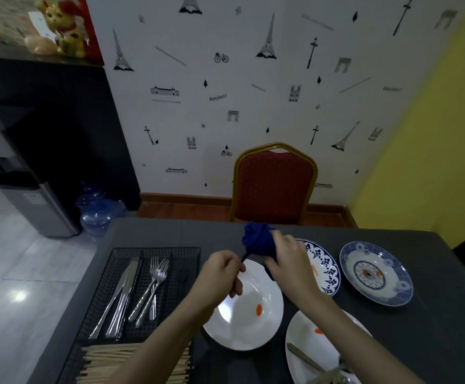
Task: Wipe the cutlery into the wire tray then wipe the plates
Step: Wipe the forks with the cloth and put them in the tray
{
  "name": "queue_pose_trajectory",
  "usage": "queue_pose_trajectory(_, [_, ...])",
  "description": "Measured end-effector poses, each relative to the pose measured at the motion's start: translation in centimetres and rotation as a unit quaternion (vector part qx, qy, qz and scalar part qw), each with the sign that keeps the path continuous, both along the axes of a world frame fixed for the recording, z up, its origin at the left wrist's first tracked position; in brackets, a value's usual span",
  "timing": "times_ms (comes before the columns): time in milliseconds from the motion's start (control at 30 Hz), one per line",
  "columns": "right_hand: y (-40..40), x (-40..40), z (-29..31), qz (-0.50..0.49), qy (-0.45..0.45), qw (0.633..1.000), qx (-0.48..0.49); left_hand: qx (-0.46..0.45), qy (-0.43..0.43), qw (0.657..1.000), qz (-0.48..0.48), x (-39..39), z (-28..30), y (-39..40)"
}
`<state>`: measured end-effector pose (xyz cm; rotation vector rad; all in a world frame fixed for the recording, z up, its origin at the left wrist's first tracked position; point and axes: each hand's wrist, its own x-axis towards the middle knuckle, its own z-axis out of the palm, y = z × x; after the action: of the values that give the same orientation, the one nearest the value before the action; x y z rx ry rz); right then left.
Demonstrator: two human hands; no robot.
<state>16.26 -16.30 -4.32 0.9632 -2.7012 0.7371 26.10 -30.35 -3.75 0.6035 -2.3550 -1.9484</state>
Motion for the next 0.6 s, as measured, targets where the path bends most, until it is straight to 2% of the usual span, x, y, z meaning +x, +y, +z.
queue_pose_trajectory(133, [-0.4, 0.9, -0.2, 0.037, -0.003, 0.999, -0.008, 0.012, 0.006, 1.0, 0.014, 0.1, -0.2, -1.2])
queue_pose_trajectory(200, [-0.3, -0.6, -0.4, 0.004, -0.002, 1.0, 0.016, 0.018, 0.004, 1.0, 0.009, 0.8, -0.5, -1.5])
queue_pose_trajectory(300, [-1.0, -2.8, -0.6, -0.055, -0.046, 0.997, -0.019, 0.049, -0.009, 0.997, 0.058, 2.0, -1.9, -2.8])
queue_pose_trajectory(467, [-4.0, -2.3, -1.7, -0.017, -0.053, 0.998, -0.012, -0.062, -0.06, 0.978, 0.188, 5.6, -7.3, -7.9])
queue_pose_trajectory(600, [-5.4, -0.7, -4.2, 0.021, -0.118, 0.993, -0.01, -0.088, -0.137, 0.956, 0.245, 8.4, -11.6, -10.5])
